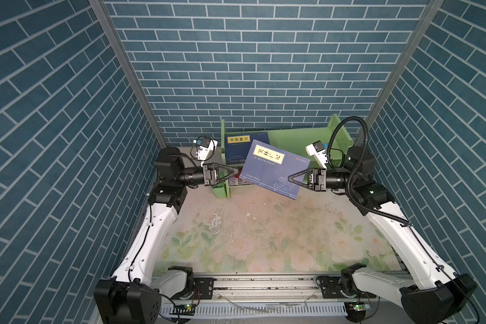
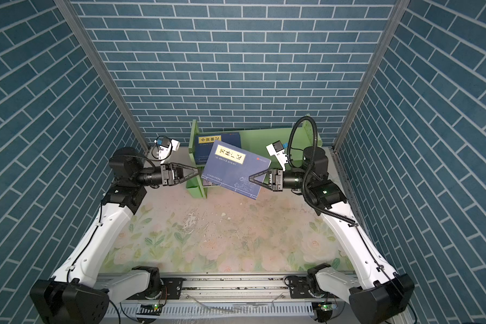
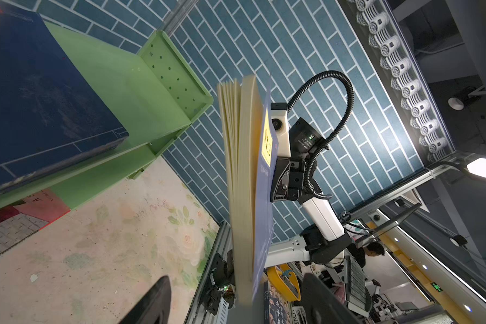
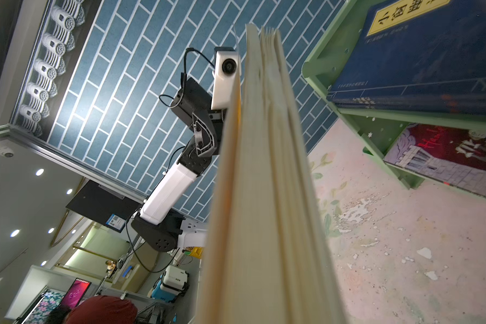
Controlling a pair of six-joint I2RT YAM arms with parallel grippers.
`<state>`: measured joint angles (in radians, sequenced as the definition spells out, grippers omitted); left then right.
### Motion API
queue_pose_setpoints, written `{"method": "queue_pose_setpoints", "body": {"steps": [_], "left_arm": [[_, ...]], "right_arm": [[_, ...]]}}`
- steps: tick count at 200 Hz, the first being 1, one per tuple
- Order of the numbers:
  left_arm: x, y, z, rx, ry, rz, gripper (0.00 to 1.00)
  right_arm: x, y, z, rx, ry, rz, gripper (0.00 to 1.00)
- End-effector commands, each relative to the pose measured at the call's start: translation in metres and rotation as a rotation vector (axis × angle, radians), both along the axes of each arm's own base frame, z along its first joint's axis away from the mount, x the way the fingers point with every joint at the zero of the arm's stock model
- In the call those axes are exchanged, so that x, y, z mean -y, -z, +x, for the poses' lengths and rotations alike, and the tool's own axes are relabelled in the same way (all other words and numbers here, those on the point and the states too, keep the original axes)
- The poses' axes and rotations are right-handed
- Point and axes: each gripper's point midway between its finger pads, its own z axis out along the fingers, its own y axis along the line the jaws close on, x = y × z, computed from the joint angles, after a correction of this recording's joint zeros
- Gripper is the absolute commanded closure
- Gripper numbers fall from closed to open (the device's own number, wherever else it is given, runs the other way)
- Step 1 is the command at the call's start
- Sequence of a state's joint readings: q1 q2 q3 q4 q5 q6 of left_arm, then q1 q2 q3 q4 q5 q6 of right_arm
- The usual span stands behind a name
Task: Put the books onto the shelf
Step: 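Lower the book onto the stacked blue books with both grippers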
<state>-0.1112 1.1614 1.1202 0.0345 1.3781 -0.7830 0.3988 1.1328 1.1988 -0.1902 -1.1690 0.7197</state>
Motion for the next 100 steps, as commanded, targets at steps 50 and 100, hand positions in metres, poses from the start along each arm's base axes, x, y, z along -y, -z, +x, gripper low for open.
{"method": "queue_pose_setpoints", "body": {"steps": [50,100], "left_arm": [[0.032,-0.015,-0.036,0.033,0.223,-0.004,0.23],[0.049,-0.012,-0.045,0.029,0.270,0.000,0.48]], "right_arm": [[0.003,-0.017,-0.024,0.078,-0.114,0.033,1.00],[-0.002,-0.019,-0.015,0.071,-0.132,0.035,1.00]]}}
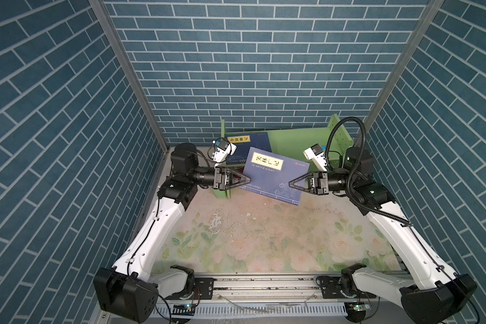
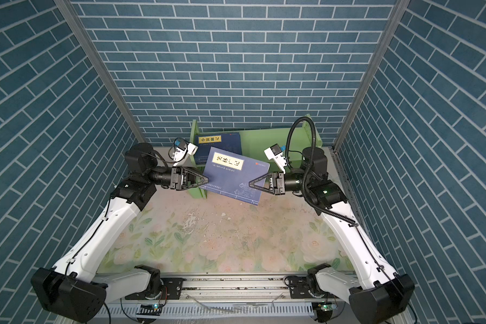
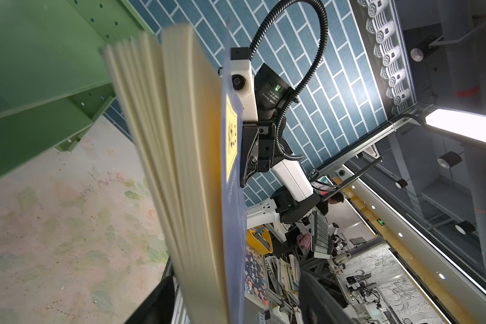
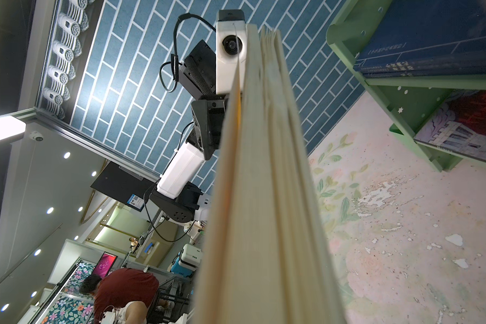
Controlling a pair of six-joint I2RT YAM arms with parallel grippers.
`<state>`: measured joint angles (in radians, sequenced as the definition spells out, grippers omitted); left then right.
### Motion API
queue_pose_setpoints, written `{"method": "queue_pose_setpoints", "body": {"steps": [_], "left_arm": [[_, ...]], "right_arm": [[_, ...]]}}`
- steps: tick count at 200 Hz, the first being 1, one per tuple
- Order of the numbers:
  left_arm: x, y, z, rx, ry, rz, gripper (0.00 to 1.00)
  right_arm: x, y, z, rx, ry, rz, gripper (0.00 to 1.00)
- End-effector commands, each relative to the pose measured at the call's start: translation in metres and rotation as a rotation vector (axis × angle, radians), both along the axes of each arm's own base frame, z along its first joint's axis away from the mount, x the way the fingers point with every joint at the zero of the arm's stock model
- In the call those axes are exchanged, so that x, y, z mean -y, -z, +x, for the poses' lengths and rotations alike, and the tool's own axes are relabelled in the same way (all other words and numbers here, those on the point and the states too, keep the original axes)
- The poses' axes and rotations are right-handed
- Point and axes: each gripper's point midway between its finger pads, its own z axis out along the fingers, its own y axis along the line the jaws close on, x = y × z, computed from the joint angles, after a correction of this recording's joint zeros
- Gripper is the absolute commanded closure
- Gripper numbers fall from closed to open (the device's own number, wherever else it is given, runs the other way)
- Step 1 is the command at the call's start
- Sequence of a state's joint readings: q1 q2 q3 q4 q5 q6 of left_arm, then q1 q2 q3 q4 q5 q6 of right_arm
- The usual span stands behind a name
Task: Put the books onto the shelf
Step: 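Lower the book onto the stacked blue books with both grippers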
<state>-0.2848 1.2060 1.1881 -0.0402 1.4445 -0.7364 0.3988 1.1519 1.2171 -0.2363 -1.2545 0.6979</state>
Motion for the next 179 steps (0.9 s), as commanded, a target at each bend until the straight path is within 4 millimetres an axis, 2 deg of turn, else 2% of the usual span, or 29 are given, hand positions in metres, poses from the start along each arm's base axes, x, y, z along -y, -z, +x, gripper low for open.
{"method": "queue_pose_setpoints", "body": {"steps": [1,20,30,50,69,81,106,179], "left_arm": [[0.007,-0.006,-0.004,0.033,0.029,-0.007,0.48],[0.010,-0.005,0.002,0.036,-0.001,-0.003,0.87],[0.010,-0.006,0.006,0.042,-0.016,-0.002,1.00],[0.010,-0.009,0.013,0.060,-0.054,0.002,1.00],[0.005,-0.018,0.018,0.105,-0.099,-0.003,1.00],[0.000,-0.023,0.023,0.124,-0.137,-0.007,1.00],[-0.009,-0.030,0.029,0.151,-0.198,-0.012,1.00],[-0.010,-0.032,0.034,0.152,-0.228,-0.052,1.00]], "right_arm": [[-0.002,-0.019,-0.003,0.098,-0.047,0.038,1.00],[-0.005,-0.021,0.003,0.098,-0.043,0.036,1.00],[-0.006,-0.021,0.007,0.099,-0.035,0.035,0.87],[-0.006,-0.023,0.014,0.106,0.005,0.029,0.60],[-0.002,-0.023,0.024,0.118,0.079,0.016,0.44],[0.000,-0.021,0.025,0.124,0.102,0.017,0.38],[-0.001,-0.019,0.030,0.100,0.123,0.048,0.38],[-0.007,-0.019,0.049,0.063,0.153,0.123,0.50]]}}
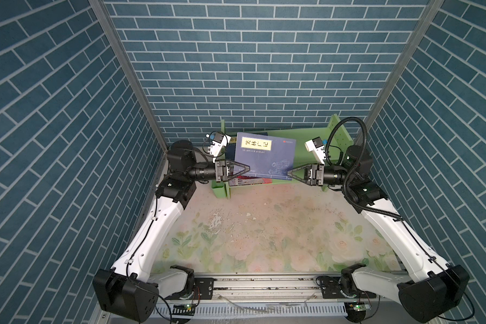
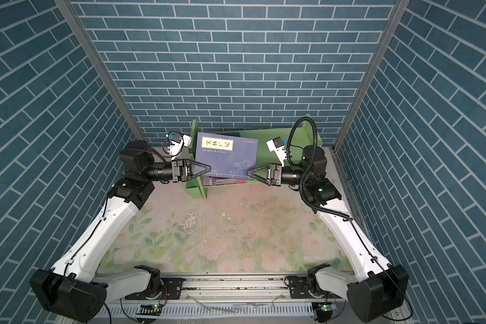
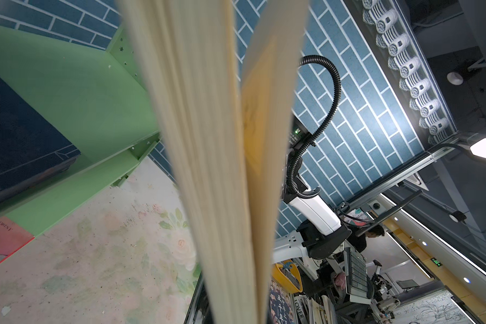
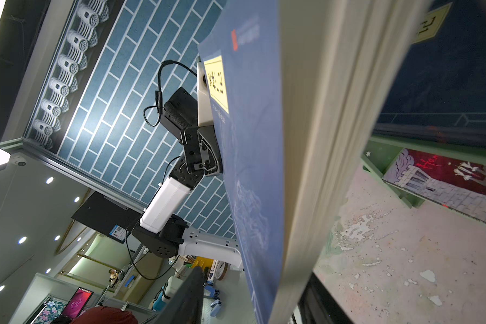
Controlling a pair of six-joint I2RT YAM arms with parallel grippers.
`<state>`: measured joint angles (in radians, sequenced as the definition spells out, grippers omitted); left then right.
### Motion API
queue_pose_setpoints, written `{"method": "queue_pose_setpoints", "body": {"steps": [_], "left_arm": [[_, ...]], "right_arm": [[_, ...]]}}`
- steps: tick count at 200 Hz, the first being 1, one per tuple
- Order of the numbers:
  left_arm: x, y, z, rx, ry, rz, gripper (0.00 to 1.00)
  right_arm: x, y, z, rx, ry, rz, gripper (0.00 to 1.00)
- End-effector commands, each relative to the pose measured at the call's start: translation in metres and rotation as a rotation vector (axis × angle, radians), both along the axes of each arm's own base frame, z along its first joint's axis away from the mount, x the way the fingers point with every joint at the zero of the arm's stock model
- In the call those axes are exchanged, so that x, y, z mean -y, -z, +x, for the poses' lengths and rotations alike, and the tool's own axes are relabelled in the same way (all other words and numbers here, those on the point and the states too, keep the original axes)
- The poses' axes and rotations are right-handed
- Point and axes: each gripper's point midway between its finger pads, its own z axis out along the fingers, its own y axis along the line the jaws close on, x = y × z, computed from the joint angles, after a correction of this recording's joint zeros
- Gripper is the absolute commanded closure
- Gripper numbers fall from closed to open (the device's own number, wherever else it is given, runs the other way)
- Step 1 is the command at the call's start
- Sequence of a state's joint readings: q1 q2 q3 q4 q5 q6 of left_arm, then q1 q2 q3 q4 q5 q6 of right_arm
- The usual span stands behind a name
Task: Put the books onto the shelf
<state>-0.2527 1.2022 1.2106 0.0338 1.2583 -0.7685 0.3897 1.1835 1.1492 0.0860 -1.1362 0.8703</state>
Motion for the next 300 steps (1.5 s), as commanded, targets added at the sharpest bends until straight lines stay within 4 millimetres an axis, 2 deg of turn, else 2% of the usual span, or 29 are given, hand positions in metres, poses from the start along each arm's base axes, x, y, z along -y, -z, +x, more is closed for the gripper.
{"method": "queue_pose_setpoints", "body": {"steps": [1,49,62,110,119,146,163,190,215,256,300], "left_arm": [[-0.003,-0.017,-0.004,0.088,-0.009,-0.033,1.00],[-0.002,-0.016,0.003,0.077,-0.027,-0.047,1.00],[-0.002,-0.015,0.006,0.070,-0.035,-0.047,1.00],[-0.002,-0.003,0.015,0.030,-0.065,-0.038,1.00],[-0.002,-0.002,0.014,0.031,-0.063,-0.033,0.90],[-0.014,0.010,0.016,0.045,-0.115,0.025,0.52],[-0.029,0.019,0.021,0.042,-0.164,0.087,0.38],[-0.067,0.021,0.033,0.017,-0.257,0.107,0.35],[-0.089,0.007,0.030,0.070,-0.301,0.088,0.35],[-0.089,-0.013,0.023,0.125,-0.284,0.051,0.33],[-0.089,-0.011,0.033,0.093,-0.287,0.027,0.32]], "right_arm": [[-0.001,-0.013,0.009,0.026,0.017,0.058,0.50],[-0.007,-0.021,0.019,0.015,0.003,0.109,0.65],[-0.008,-0.022,0.021,0.014,0.005,0.118,0.74],[-0.013,-0.025,0.027,0.005,-0.017,0.125,0.95],[-0.014,-0.028,0.027,0.006,-0.026,0.122,1.00],[-0.014,-0.033,0.029,0.025,-0.038,0.089,1.00],[-0.012,-0.032,0.036,0.020,-0.023,0.045,1.00],[-0.006,-0.032,0.048,0.009,-0.003,-0.008,1.00],[-0.003,-0.027,0.065,-0.027,0.010,-0.041,1.00],[-0.010,-0.015,0.096,-0.101,-0.007,-0.060,1.00],[-0.022,-0.002,0.127,-0.178,-0.027,-0.080,1.00]]}}
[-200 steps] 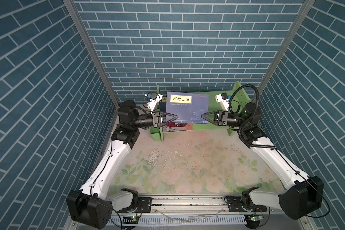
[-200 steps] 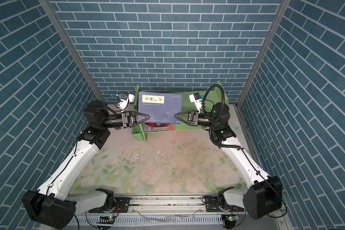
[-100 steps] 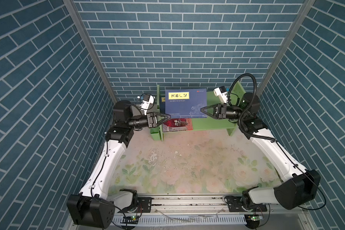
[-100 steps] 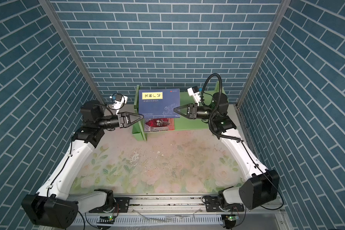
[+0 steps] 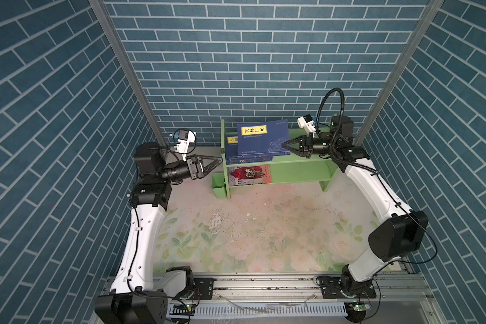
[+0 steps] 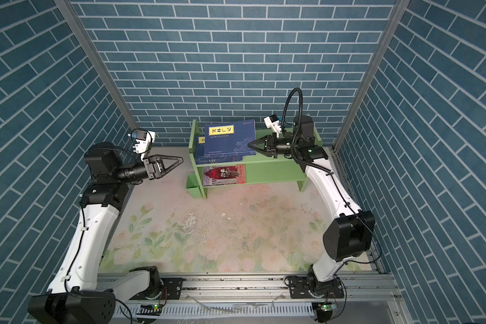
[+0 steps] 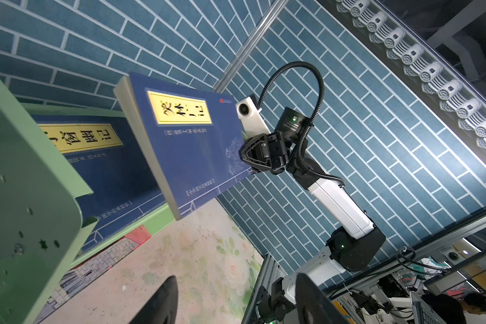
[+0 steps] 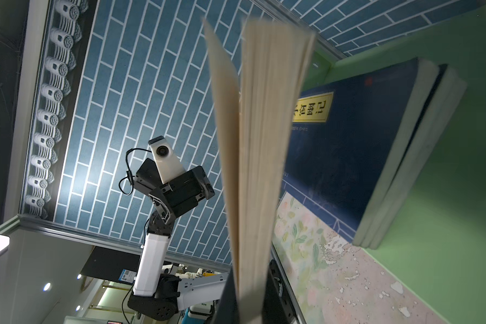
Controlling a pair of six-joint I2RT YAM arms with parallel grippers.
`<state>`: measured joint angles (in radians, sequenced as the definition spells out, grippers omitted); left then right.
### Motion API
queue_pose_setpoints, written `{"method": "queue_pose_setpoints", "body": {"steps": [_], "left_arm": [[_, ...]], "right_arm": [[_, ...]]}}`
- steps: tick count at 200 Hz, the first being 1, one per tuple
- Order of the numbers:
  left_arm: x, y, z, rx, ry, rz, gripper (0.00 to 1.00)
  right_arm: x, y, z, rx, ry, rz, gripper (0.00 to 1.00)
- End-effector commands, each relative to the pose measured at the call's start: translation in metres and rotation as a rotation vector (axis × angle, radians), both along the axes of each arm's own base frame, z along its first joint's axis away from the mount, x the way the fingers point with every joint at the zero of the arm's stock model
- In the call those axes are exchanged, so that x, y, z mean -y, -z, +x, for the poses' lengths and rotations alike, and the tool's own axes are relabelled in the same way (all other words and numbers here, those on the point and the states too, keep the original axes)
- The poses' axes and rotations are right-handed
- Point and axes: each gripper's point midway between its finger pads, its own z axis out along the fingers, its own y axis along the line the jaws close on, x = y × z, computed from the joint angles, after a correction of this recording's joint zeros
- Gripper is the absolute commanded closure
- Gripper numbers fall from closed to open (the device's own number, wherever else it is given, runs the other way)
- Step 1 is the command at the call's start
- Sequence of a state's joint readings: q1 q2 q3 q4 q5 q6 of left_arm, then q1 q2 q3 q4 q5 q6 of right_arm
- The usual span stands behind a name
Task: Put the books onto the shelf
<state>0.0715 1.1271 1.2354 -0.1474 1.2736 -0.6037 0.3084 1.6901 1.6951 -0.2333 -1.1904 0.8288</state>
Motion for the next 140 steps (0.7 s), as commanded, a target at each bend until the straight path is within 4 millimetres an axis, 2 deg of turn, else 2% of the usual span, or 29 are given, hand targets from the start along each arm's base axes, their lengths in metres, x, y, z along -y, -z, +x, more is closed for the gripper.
{"method": "queue_pose_setpoints", "body": {"steps": [1,55,100,140], "left_arm": [[0.001,-0.005,0.002,0.015,0.019,-0.019,0.32],[0.006,-0.007,0.001,0.031,0.041,-0.024,0.30],[0.009,-0.008,0.002,0.037,0.053,-0.027,0.30],[0.011,-0.006,0.003,0.033,0.059,-0.030,0.30]], "right_arm": [[-0.004,-0.011,0.000,0.042,-0.053,0.013,1.00],[-0.021,0.006,0.022,-0.021,-0.078,-0.005,1.00],[-0.041,0.023,0.028,-0.060,-0.113,-0.023,1.00],[-0.044,0.035,0.034,-0.066,-0.093,-0.066,1.00]]}}
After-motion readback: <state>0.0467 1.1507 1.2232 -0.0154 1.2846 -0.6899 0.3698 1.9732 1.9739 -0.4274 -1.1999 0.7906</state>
